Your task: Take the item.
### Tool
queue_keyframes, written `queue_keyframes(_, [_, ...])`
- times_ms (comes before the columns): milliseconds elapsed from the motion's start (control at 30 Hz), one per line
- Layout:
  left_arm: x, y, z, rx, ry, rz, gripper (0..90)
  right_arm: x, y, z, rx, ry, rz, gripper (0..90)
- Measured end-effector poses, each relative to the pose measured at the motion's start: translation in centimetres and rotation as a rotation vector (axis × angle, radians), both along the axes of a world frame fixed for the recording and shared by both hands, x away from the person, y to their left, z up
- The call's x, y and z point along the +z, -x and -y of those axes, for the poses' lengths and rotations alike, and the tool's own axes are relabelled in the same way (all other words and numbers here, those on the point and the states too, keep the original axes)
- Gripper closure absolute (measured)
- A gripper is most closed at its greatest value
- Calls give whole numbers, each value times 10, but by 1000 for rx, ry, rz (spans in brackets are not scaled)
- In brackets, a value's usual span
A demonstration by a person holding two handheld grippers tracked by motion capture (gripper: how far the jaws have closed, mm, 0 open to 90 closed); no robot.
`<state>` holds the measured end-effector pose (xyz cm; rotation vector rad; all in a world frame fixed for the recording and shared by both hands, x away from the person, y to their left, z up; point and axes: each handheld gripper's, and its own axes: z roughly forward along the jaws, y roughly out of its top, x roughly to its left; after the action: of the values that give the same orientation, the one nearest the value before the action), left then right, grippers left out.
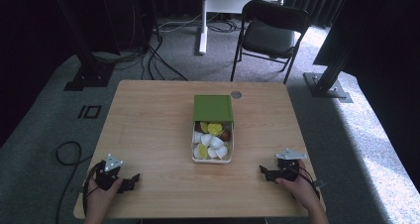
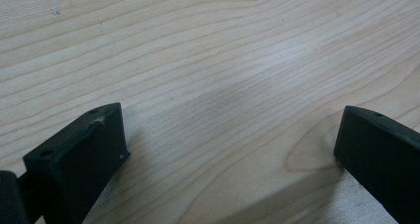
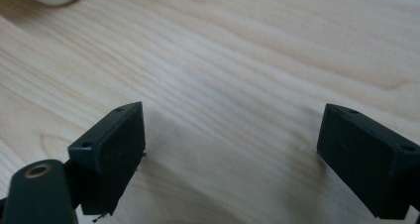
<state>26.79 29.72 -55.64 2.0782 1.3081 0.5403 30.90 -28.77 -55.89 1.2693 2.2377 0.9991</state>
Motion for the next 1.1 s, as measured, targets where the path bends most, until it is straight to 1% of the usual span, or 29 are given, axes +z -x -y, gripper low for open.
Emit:
queue_keyframes(67, [0,0,0,0,0,0,7,3,-1,-1,2,-8,10,113])
queue_keyframes(100, [0,0,0,-1,0,0,7,5,-1,-1,8,-4,21,113])
queue_keyframes(333, [0,0,0,-1,-1,-1,7,19,-2,-4,27,-1,43,128])
queue_keyframes(467, [0,0,0,-1,-1,-2,7,26,-3,-6,41,-13,62,128])
queue_keyframes(567, [0,0,0,-1,-1,-2,7,32,-5,-8,53,-37,82,128])
queue_keyframes(667, [0,0,0,-1,0,-2,7,35,-7,-11,57,-42,86,128])
queue_keyframes(800, [0,0,0,0,1,-1,7,41,-9,-14,69,-41,103,131])
queue_keyframes(967, [0,0,0,0,1,-1,8,49,-11,-18,79,-44,113,132])
queue_keyframes(1100, [0,0,0,1,1,-1,7,57,-12,-20,95,-43,134,132])
